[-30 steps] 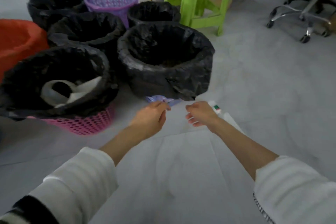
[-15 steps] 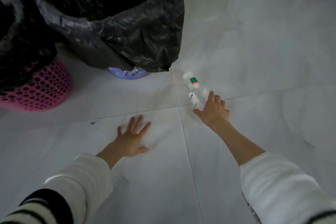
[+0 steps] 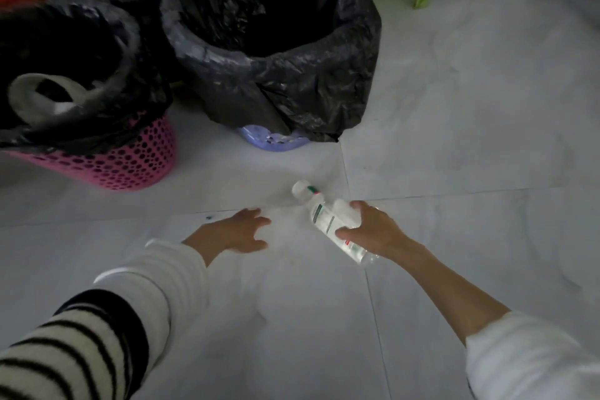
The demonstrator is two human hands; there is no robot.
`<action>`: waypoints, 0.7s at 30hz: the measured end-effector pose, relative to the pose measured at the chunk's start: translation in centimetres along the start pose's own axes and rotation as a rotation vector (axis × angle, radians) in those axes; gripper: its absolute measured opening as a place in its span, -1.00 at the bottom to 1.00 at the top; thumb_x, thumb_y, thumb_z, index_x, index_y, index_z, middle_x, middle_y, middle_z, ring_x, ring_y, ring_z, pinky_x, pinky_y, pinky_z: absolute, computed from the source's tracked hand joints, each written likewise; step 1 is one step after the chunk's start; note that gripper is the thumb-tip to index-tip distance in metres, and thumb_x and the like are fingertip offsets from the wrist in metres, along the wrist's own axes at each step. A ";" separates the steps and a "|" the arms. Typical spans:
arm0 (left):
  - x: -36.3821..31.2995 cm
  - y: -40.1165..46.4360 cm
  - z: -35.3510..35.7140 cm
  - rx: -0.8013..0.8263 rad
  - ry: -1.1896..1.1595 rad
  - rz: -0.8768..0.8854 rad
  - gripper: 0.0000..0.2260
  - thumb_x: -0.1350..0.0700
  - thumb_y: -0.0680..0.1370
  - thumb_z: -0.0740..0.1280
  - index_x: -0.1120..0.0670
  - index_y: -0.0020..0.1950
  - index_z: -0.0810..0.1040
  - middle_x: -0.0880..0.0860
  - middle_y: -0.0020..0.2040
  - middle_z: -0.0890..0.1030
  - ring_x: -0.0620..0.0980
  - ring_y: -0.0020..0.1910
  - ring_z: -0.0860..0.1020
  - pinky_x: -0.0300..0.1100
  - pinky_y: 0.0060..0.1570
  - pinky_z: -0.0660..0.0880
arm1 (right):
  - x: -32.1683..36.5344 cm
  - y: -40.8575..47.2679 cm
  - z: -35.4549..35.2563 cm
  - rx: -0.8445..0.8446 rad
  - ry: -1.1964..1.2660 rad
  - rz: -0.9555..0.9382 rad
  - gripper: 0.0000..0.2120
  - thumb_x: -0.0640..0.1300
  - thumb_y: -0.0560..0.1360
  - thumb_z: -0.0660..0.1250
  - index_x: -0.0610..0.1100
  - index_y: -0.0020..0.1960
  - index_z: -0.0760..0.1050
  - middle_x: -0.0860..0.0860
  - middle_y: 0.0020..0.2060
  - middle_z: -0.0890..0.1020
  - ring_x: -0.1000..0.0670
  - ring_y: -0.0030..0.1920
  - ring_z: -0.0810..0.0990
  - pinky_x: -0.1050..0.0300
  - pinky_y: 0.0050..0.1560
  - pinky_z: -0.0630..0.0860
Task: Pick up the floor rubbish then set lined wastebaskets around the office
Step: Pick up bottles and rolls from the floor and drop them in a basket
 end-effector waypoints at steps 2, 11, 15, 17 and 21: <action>3.7 -2.9 -2.4 -0.084 0.019 -0.052 -0.52 -0.04 0.62 0.12 0.03 0.52 0.15 0.09 0.57 0.01 0.02 0.55 0.01 -0.14 0.49 0.02 | 4.8 -1.4 -0.2 -0.012 0.058 -0.083 -0.35 0.03 0.42 0.37 -0.03 0.45 0.23 -0.06 0.28 0.48 -0.10 0.28 0.45 0.11 0.18 0.38; 12.6 -22.1 -14.6 -1.144 0.354 0.242 -0.80 0.14 0.49 0.20 0.10 -0.05 0.61 0.08 -0.09 0.61 0.12 -0.12 0.58 -0.06 -0.10 0.48 | 27.0 -5.8 -2.7 -0.156 0.597 -0.507 -0.64 -0.23 0.44 0.38 0.02 0.18 0.43 0.00 0.02 0.61 0.08 -0.11 0.61 0.25 -0.12 0.52; 22.3 -26.1 -15.6 -1.271 0.242 -0.048 -0.67 0.05 0.53 0.14 0.13 0.22 0.51 0.15 0.15 0.56 0.18 0.18 0.49 0.05 0.20 0.38 | 36.4 -5.8 -2.7 -0.237 0.559 -0.591 -0.47 0.01 0.35 0.43 0.04 0.30 0.43 0.08 0.08 0.60 0.07 0.03 0.60 0.12 0.10 0.52; 27.5 -25.5 -14.8 -1.073 0.075 -0.220 -0.43 -0.15 0.53 -0.06 0.10 0.42 0.34 0.17 0.39 0.39 0.22 0.44 0.28 0.16 0.41 0.18 | 41.7 -5.3 -2.7 -0.341 0.380 -0.601 -0.44 0.08 0.39 0.40 -0.02 0.34 0.40 0.06 0.13 0.57 0.03 0.16 0.54 0.16 0.12 0.45; 30.2 -23.6 -12.6 -0.908 0.008 -0.233 -0.12 -0.39 0.37 -0.43 0.01 0.52 0.16 0.05 0.51 0.21 0.12 0.56 -0.04 0.17 0.47 -0.11 | 49.1 -2.6 -0.9 -0.462 -0.041 -0.512 -0.41 0.19 0.40 0.34 -0.12 0.31 0.40 -0.10 0.22 0.53 -0.15 0.20 0.52 0.03 0.07 0.46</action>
Point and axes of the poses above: each hand's wrist, its own y-axis towards the middle knuckle, its own z-axis out of the palm, x = y × z, the point moved 9 cm from there along y, towards the middle knuckle
